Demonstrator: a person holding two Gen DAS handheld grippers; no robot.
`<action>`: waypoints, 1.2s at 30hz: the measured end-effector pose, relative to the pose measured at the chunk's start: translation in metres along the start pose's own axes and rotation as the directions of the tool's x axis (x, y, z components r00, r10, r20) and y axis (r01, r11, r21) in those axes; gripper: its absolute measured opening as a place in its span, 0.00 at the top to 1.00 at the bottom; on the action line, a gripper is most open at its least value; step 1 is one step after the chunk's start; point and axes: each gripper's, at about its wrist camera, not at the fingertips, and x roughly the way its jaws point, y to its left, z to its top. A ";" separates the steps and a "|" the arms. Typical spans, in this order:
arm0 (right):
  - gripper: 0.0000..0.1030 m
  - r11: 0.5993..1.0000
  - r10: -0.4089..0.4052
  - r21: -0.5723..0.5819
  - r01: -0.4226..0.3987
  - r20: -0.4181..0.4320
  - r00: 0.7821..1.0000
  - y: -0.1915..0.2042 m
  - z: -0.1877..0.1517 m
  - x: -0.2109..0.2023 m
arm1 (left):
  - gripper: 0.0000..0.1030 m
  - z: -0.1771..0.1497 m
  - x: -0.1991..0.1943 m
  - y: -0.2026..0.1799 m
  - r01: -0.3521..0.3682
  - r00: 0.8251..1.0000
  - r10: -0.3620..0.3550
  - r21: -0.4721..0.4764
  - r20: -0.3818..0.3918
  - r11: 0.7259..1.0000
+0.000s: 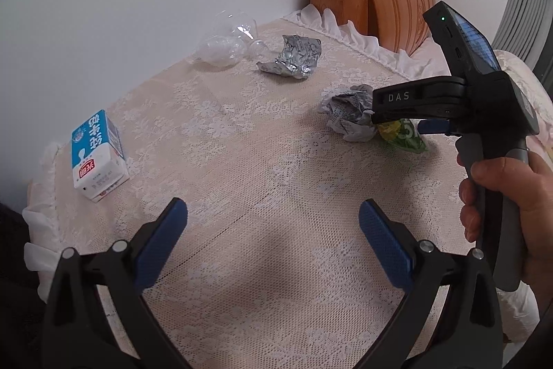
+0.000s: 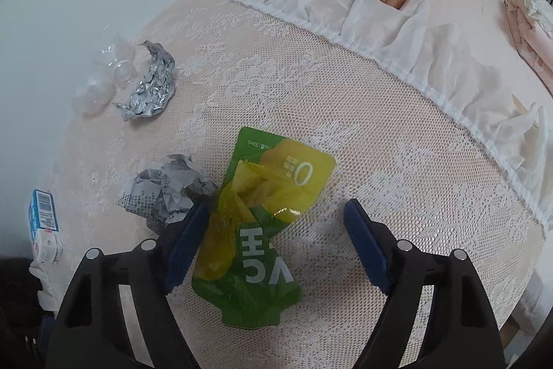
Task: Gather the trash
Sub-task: 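Grasp the yellow-green VC packet with the right gripper while the left grasps crumpled grey paper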
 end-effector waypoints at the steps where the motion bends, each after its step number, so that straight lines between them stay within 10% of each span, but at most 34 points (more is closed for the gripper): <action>1: 0.34 1.000 -0.020 -0.025 0.020 0.002 1.000 0.002 -0.001 0.000 | 0.08 0.000 0.001 0.002 0.002 1.000 -0.002 -0.003 -0.001 1.000; 9: 0.73 0.999 0.013 -0.044 -0.013 -0.005 1.000 -0.012 -0.007 -0.004 | 0.08 0.005 0.012 -0.002 0.021 1.000 -0.021 0.013 -0.006 1.000; 26: 0.73 0.993 0.099 -0.065 -0.094 0.073 0.992 -0.065 -0.031 -0.066 | 0.08 0.090 0.112 -0.073 0.138 0.985 -0.137 0.004 -0.106 0.990; 30: 0.73 0.993 0.105 -0.063 -0.101 0.075 0.992 -0.078 -0.042 -0.077 | 0.35 0.090 0.128 -0.077 0.116 0.982 -0.118 -0.022 -0.149 0.993; 36: 0.73 0.991 0.121 -0.062 -0.117 0.071 0.990 -0.096 -0.057 -0.086 | 0.48 0.083 0.115 -0.082 0.082 0.987 -0.085 -0.029 -0.135 0.996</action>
